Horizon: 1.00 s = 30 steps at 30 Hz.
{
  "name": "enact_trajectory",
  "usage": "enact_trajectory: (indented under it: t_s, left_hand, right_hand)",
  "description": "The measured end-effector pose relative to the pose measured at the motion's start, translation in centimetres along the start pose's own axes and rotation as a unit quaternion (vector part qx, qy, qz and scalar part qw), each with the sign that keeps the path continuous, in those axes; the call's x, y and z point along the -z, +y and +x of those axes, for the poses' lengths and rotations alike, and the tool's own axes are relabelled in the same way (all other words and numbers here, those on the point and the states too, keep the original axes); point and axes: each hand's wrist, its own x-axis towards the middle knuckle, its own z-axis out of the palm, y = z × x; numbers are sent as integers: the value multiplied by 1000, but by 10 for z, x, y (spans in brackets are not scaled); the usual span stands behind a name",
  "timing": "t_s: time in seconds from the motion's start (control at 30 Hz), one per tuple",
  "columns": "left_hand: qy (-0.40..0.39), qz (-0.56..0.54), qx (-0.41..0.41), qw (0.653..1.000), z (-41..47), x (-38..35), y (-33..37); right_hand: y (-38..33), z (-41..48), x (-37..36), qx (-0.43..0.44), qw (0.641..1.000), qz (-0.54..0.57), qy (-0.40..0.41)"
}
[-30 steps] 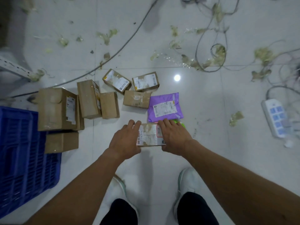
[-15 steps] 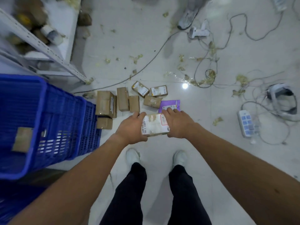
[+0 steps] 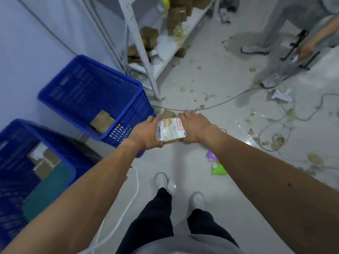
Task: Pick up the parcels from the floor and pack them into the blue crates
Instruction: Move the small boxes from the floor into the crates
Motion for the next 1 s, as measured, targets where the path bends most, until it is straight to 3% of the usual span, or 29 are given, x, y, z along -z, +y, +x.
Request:
enact_trajectory:
  t_s: [0.5, 1.0]
  left_hand:
    - [136, -62, 230, 962, -179, 43, -135]
    - [166, -113, 345, 917, -333, 8, -301]
  right_hand:
    - [-206, 47, 98, 259, 961, -90, 21]
    - [-452, 77, 85, 370, 916, -156, 16]
